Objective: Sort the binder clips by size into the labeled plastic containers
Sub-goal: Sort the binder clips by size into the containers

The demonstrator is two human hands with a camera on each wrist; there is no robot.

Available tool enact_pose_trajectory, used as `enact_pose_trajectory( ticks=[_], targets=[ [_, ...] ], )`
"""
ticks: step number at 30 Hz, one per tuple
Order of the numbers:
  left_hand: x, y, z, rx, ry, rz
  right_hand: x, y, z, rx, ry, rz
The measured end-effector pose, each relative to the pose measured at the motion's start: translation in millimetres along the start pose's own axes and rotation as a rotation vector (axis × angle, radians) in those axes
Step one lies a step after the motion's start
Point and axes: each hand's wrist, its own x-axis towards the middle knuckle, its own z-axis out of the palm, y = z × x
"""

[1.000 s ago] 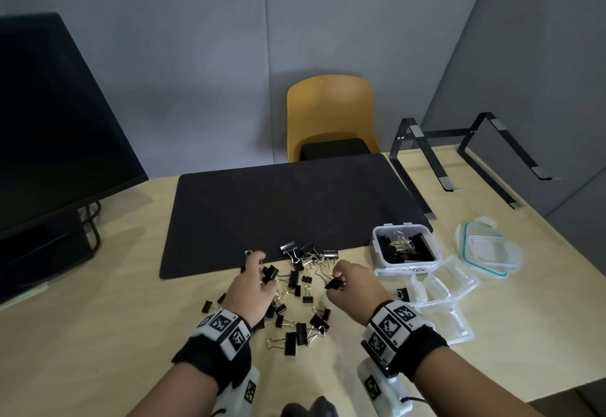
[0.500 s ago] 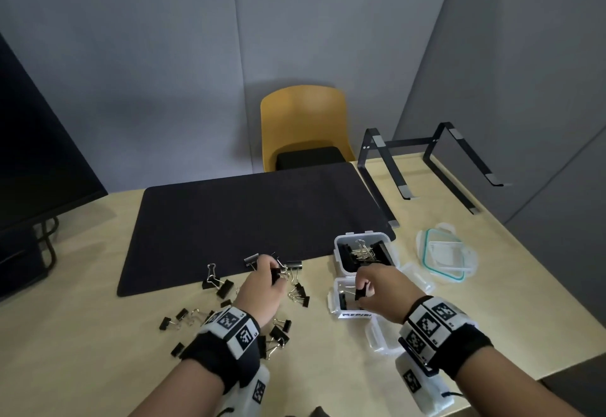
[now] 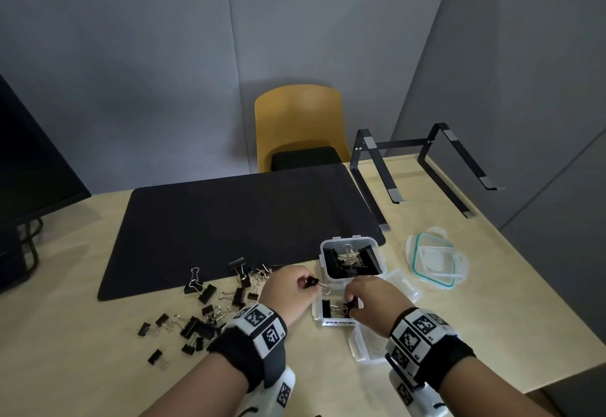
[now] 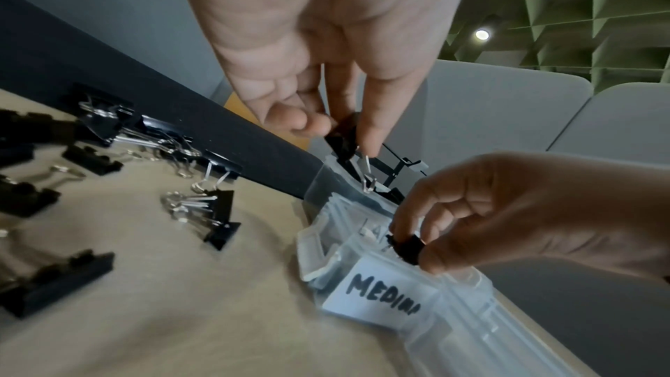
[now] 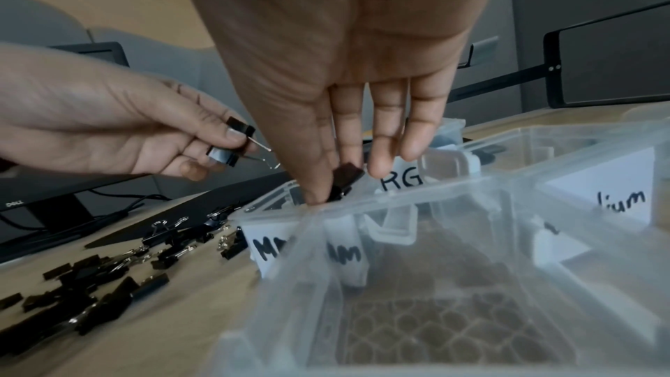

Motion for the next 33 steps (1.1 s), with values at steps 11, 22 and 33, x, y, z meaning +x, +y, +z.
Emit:
enact_pose_trajectory(
  ticks=[11,22,33],
  targets=[
    [-1.1,6.9,27.1,0.100,-0.025,0.011,-5.6,9.9,2.9,0.075,0.064,-0.017],
    [-1.1,6.8,48.6,0.277,0.083,0.096,-0.3,12.2,9.5,0.073,0.035,0.017],
    [-4.2,6.8,46.9,0.404,0.086,0.237,0.7,9.1,16.1,0.072,0.059,0.131]
  ],
)
